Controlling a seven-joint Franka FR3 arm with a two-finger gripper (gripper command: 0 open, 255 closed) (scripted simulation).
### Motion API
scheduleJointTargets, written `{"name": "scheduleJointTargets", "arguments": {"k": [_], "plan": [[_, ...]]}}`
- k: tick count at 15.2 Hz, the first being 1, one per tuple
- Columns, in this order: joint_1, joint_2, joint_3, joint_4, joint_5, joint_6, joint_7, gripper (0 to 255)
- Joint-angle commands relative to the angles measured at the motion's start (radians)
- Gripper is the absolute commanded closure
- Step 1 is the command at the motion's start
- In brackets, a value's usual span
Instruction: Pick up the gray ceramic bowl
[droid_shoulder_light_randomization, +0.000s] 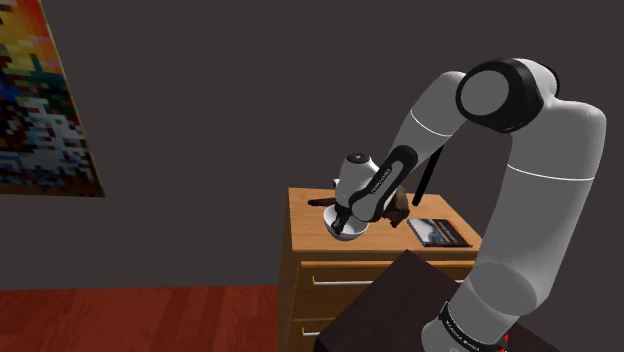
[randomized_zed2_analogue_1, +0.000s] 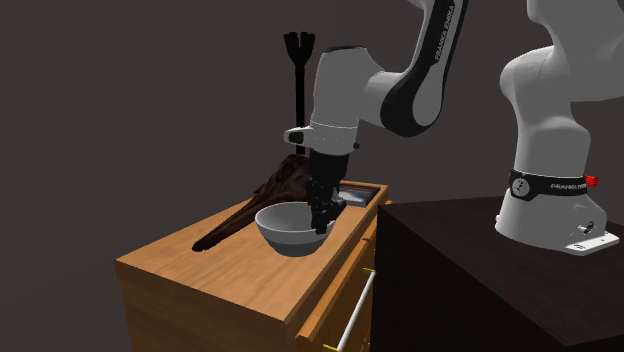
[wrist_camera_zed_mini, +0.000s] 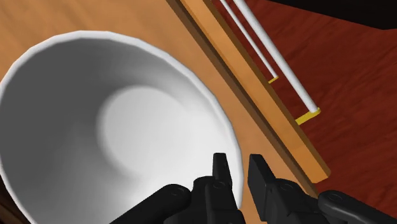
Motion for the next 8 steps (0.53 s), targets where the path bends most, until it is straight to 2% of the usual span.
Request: {"name": "scheduleJointTargets", "arguments": {"k": [1, 8], "plan": [[0.000, 0.001, 0.000, 0.000, -0.001, 0.001, 0.001, 255], [-0.004, -0.016, 0.006, -0.003, 0.010, -0.013, -0.010, 255]]}}
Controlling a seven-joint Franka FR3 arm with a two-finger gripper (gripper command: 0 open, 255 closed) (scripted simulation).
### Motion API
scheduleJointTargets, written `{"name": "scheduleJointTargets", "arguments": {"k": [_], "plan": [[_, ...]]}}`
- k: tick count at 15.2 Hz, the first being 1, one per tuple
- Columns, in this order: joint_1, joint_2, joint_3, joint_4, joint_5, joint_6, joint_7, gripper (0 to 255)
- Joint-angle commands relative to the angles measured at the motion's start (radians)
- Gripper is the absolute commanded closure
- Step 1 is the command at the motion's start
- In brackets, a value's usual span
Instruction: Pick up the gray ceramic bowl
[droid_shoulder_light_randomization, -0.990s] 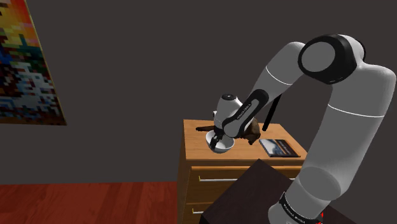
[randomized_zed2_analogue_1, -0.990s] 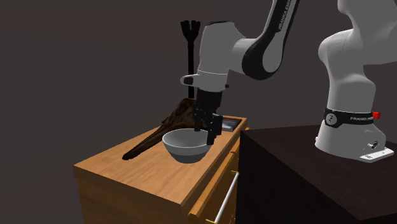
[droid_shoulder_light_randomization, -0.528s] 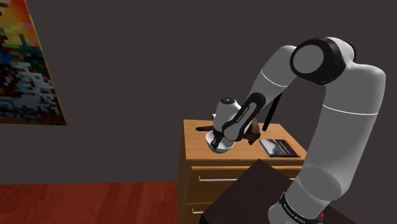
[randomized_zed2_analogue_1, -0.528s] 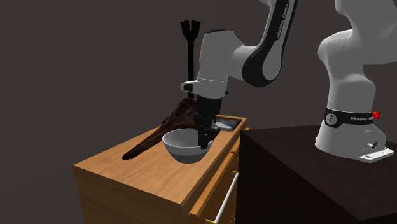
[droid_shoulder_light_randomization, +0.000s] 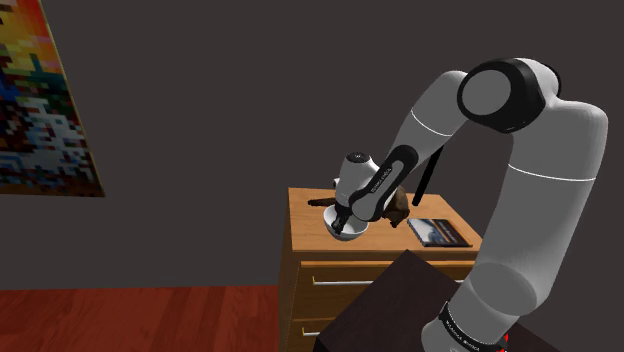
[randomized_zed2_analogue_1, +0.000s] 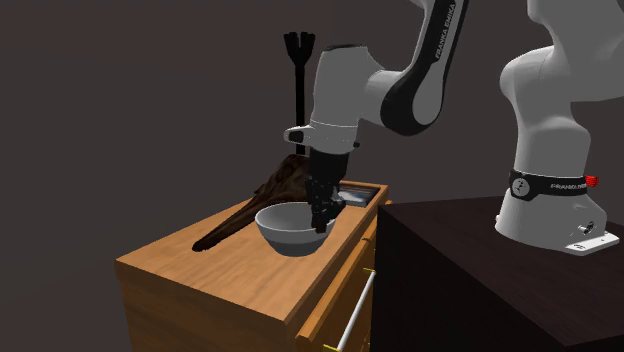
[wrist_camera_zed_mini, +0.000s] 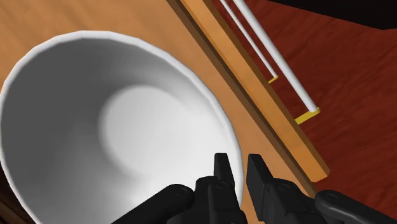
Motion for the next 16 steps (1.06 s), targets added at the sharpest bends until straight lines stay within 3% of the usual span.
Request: {"name": "scheduleJointTargets", "arguments": {"k": [1, 16], "plan": [[-0.007, -0.026, 0.010, -0.004, 0.016, -0.021, -0.016, 255], [-0.021, -0.224, 0.049, -0.015, 0.135, -0.206, -0.127, 255]]}}
